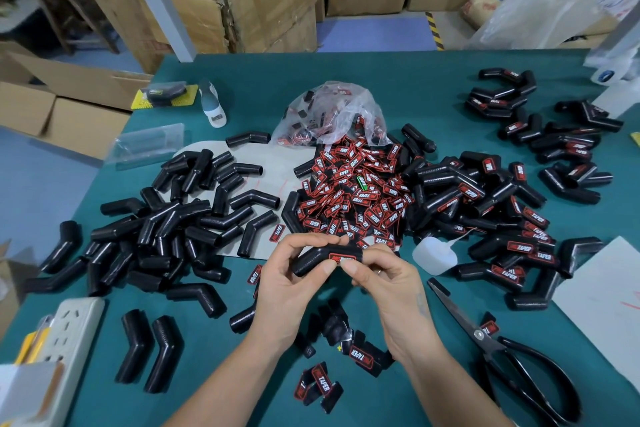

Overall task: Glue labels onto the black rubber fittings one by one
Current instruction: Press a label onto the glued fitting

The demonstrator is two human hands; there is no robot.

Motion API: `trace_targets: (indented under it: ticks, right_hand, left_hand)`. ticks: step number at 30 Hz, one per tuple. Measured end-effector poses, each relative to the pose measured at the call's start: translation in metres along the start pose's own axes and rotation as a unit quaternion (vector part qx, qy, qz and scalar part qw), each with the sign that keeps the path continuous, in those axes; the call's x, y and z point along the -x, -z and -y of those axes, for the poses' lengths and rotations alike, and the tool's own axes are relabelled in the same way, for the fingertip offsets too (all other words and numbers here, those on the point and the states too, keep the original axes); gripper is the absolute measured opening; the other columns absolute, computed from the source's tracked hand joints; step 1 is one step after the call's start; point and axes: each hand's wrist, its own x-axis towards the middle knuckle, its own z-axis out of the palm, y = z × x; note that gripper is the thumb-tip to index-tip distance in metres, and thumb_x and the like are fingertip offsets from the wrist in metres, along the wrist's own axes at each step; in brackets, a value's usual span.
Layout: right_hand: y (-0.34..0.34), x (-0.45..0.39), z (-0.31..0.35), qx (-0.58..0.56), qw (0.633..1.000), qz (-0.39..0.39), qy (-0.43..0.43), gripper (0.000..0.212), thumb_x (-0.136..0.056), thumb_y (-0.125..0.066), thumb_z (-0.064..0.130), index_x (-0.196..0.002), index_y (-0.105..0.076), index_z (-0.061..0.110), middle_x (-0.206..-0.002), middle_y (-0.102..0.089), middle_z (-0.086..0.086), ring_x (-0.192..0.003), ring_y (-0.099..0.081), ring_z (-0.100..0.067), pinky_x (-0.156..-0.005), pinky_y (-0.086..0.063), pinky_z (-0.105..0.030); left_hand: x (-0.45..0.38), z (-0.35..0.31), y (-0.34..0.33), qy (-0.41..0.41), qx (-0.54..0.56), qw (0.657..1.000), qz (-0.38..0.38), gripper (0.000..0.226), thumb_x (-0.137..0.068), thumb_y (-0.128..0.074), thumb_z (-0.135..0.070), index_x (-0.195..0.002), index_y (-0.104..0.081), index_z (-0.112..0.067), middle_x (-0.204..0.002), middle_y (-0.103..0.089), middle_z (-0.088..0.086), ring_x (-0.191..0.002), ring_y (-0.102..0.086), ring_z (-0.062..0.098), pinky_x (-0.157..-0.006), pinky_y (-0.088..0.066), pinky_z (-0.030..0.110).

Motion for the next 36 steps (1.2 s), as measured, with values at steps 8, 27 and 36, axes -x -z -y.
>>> trace_targets:
  ticks: [8,27,36]
  right_hand:
    - [0.0,-0.001,-0.005,0.035,0.999,-0.012,0.013,0.004,-0.079,-0.083,0.022,-0.082,-0.082,0.021,-0.084,-0.059,0.007,-0.074,-0.055,-0.006,-0.071,-0.047,-0.016]
    - [-0.003,0.001,-0.005,0.086,0.995,-0.021,0.038,0.014,-0.077,-0.085,0.023,-0.091,-0.084,0.028,-0.092,-0.063,0.002,-0.083,-0.061,-0.007,-0.082,-0.051,-0.021]
    - [-0.004,0.002,-0.004,0.078,0.997,-0.029,0.011,0.007,-0.076,-0.086,0.027,-0.083,-0.082,0.026,-0.081,-0.055,0.012,-0.073,-0.051,-0.004,-0.073,-0.045,-0.016]
  left_hand:
    - [0.002,0.001,-0.001,0.024,-0.031,0.999,-0.028,0.023,-0.091,-0.078,-0.011,-0.112,-0.069,-0.011,-0.121,-0.073,0.018,-0.122,-0.068,0.039,-0.106,-0.054,0.049]
    - [0.002,-0.001,-0.002,0.057,-0.025,0.997,-0.052,0.027,-0.09,-0.08,-0.018,-0.115,-0.069,-0.013,-0.123,-0.073,0.017,-0.12,-0.068,0.038,-0.104,-0.056,0.046]
    - [0.005,-0.005,-0.004,-0.003,-0.11,0.993,-0.037,0.023,-0.09,-0.076,-0.013,-0.108,-0.063,-0.017,-0.118,-0.074,0.014,-0.119,-0.068,0.033,-0.103,-0.055,0.043]
